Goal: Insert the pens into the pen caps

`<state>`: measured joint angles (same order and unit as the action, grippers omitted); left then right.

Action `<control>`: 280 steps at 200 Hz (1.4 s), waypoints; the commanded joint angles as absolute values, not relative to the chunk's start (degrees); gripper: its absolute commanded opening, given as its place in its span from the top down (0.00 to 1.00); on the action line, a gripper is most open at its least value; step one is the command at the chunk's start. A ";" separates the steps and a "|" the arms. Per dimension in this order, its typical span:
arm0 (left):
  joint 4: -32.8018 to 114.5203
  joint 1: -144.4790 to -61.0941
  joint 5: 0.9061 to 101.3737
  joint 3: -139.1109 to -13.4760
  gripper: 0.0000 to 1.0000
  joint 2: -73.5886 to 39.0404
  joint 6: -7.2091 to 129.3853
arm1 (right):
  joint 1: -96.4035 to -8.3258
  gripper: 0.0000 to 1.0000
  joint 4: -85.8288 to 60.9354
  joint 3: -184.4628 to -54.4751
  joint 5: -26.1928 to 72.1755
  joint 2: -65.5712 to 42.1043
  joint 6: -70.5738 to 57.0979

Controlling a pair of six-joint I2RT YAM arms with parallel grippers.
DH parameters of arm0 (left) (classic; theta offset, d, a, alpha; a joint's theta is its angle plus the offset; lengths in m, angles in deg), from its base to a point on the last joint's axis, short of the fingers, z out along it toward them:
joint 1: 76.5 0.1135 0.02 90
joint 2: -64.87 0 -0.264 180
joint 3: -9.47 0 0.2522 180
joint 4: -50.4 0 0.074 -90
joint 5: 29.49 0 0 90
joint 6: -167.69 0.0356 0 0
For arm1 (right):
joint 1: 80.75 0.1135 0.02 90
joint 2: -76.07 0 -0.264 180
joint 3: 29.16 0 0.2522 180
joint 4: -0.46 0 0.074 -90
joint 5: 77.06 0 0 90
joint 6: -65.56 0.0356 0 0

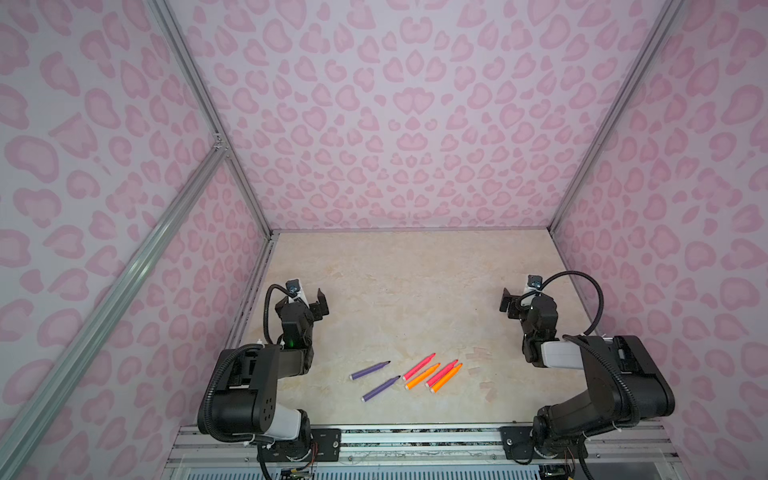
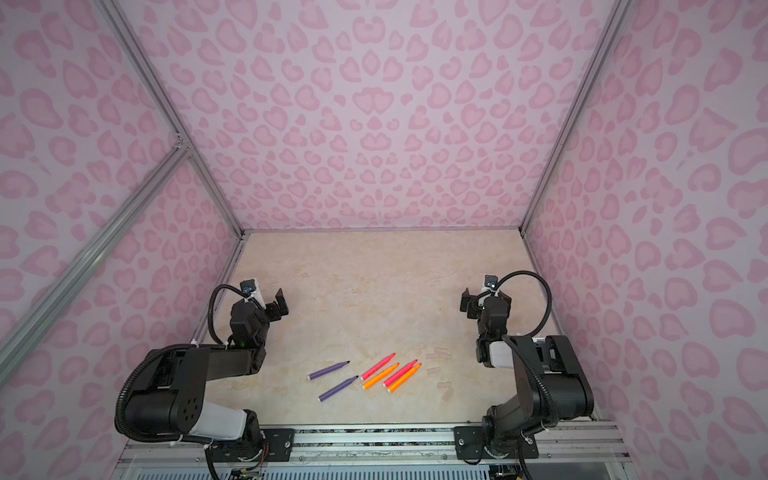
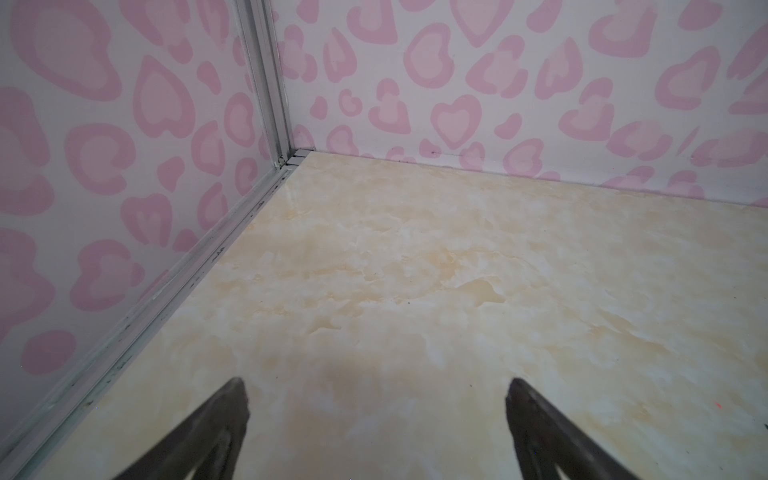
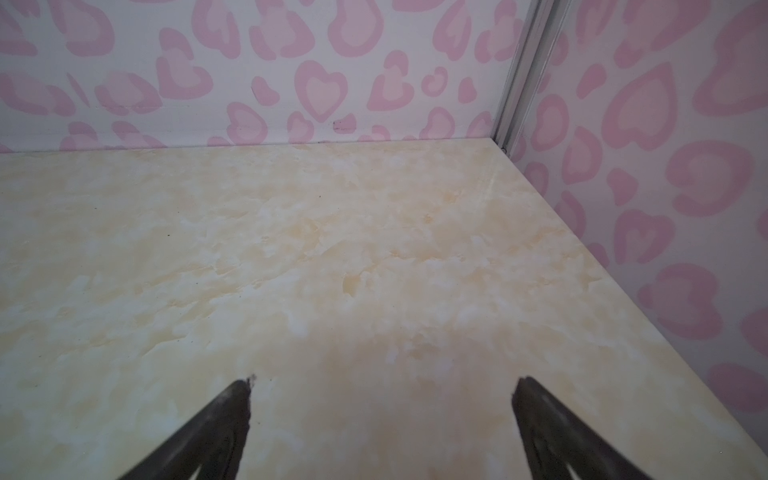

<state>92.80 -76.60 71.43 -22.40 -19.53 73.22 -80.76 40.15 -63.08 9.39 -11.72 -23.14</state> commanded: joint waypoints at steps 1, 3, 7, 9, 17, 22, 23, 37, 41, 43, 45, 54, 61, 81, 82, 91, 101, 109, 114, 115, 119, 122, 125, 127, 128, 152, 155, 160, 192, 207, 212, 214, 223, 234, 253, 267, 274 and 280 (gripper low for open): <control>93.77 -76.58 71.32 -22.71 0.02 -19.59 73.59 | -80.66 0.01 40.65 -63.13 9.25 -12.00 -23.38; 93.77 -76.54 71.32 -22.72 0.02 -19.59 73.62 | -80.66 0.01 40.60 -63.13 9.25 -12.00 -23.38; 93.77 -76.58 71.32 -22.68 0.02 -19.59 73.57 | -80.66 0.01 40.59 -63.13 9.24 -11.92 -23.38; 93.77 -76.58 71.32 -22.71 0.02 -19.53 73.57 | -80.66 0.01 40.58 -63.13 9.22 -11.98 -23.36; 93.77 -76.57 71.30 -22.69 0.02 -19.58 73.57 | -80.66 0.01 40.60 -63.14 9.24 -11.97 -23.38; 93.77 -76.54 71.31 -22.70 0.02 -19.58 73.57 | -80.66 0.01 40.62 -63.13 9.22 -11.97 -23.38; 93.77 -76.56 71.32 -22.73 0.02 -19.54 73.57 | -80.66 0.01 40.64 -63.13 9.23 -11.99 -23.38; 93.77 -76.56 71.32 -22.69 0.02 -19.55 73.59 | -80.67 0.01 40.61 -63.13 9.24 -11.93 -23.39; 93.77 -76.54 71.27 -22.67 0.02 -19.51 73.61 | -80.66 0.01 40.58 -63.13 9.19 -11.99 -23.38; 93.77 -76.57 71.31 -22.64 0.02 -19.57 73.62 | -80.68 0.01 40.60 -63.15 9.19 -12.00 -23.38; 93.77 -76.58 71.32 -22.64 0.02 -19.57 73.64 | -80.71 0.01 40.59 -63.14 9.17 -12.00 -23.38; 93.72 -76.57 71.32 -22.65 0.02 -19.53 73.57 | -80.69 0.01 40.63 -63.13 9.23 -12.00 -23.38; 93.77 -76.58 71.32 -22.67 0.02 -19.58 73.60 | -80.66 0.01 40.58 -63.13 9.24 -12.00 -23.38; 93.76 -76.58 71.32 -22.68 0.02 -19.57 73.61 | -80.67 0.01 40.59 -63.13 9.21 -11.97 -23.38; 93.76 -76.58 71.32 -22.72 0.02 -19.54 73.63 | -80.67 0.01 40.58 -63.13 9.23 -11.94 -23.38; 93.77 -76.52 71.32 -22.69 0.02 -19.56 73.59 | -80.68 0.01 40.63 -63.18 9.23 -11.95 -23.38; 93.72 -76.56 71.32 -22.75 0.02 -19.56 73.62 | -80.66 0.01 40.58 -63.13 9.25 -11.93 -23.38; 93.77 -76.58 71.32 -22.67 0.02 -19.56 73.64 | -80.66 0.01 40.59 -63.16 9.23 -11.92 -23.38; 93.77 -76.54 71.32 -22.74 0.02 -19.59 73.60 | -80.66 0.01 40.58 -63.13 9.26 -11.99 -23.38; 93.77 -76.56 71.32 -22.74 0.02 -19.59 73.58 | -80.66 0.01 40.63 -63.13 9.26 -11.95 -23.38; 93.77 -76.57 71.32 -22.73 0.02 -19.56 73.59 | -80.74 0.01 40.60 -63.15 9.20 -11.95 -23.38; 93.75 -76.58 71.32 -22.70 0.02 -19.51 73.57 | -80.67 0.01 40.63 -63.13 9.27 -11.98 -23.38; 93.74 -76.56 71.28 -22.69 0.02 -19.58 73.60 | -80.66 0.01 40.64 -63.19 9.25 -12.00 -23.38; 93.76 -76.56 71.32 -22.71 0.02 -19.55 73.57 | -80.66 0.01 40.64 -63.14 9.20 -11.95 -23.38; 93.77 -76.53 71.27 -22.73 0.02 -19.53 73.61 | -80.66 0.01 40.65 -63.14 9.18 -11.93 -23.38; 93.92 -76.66 71.32 -22.58 0.02 -19.50 73.78 | -80.66 0.01 40.62 -63.04 9.25 -11.90 -23.38; 93.94 -76.66 71.39 -22.55 0.02 -19.51 73.74 | -80.66 0.01 40.74 -63.05 9.25 -11.91 -23.38; 93.94 -76.74 71.45 -22.50 0.02 -19.50 73.80 | -80.66 0.01 40.68 -63.00 9.27 -11.91 -23.46; 94.54 -77.00 71.79 -22.23 0.02 -19.21 74.10 | -80.27 0.01 41.44 -62.71 8.73 -10.94 -23.69; 91.31 -78.73 76.06 -22.46 0.02 -15.68 74.51 | -78.41 0.01 38.94 -62.45 4.95 -7.77 -24.58; 88.97 -79.15 78.13 -22.69 0.02 -13.65 74.14 | -76.91 0.01 35.85 -62.89 1.00 -5.76 -24.65; 88.11 -79.22 78.78 -22.71 0.02 -12.92 73.93 | -76.72 0.01 35.18 -63.05 0.42 -5.41 -24.63; 84.96 -79.40 79.66 -22.80 0.02 -9.98 73.04 | -74.94 0.01 28.50 -64.89 -3.05 -2.25 -24.22; 82.84 -79.85 79.67 -22.45 0.02 -6.99 72.71 | -74.42 0.01 22.60 -66.95 -2.95 0.42 -22.98; 76.77 -80.54 78.23 -23.17 0.02 -1.25 69.29 | -74.26 0.01 14.53 -70.09 -1.04 3.38 -18.38; 65.87 -80.55 73.28 -26.87 0.02 3.21 65.63 | -74.34 0.01 8.69 -73.07 -2.34 4.35 -10.58; 61.45 -80.66 69.58 -28.66 0.02 4.83 65.86 | -75.06 0.01 4.30 -75.32 -2.68 4.63 -3.76; 58.34 -80.65 66.98 -29.97 0.02 6.00 65.88 | -76.06 0.01 0.52 -77.17 -0.78 4.55 1.92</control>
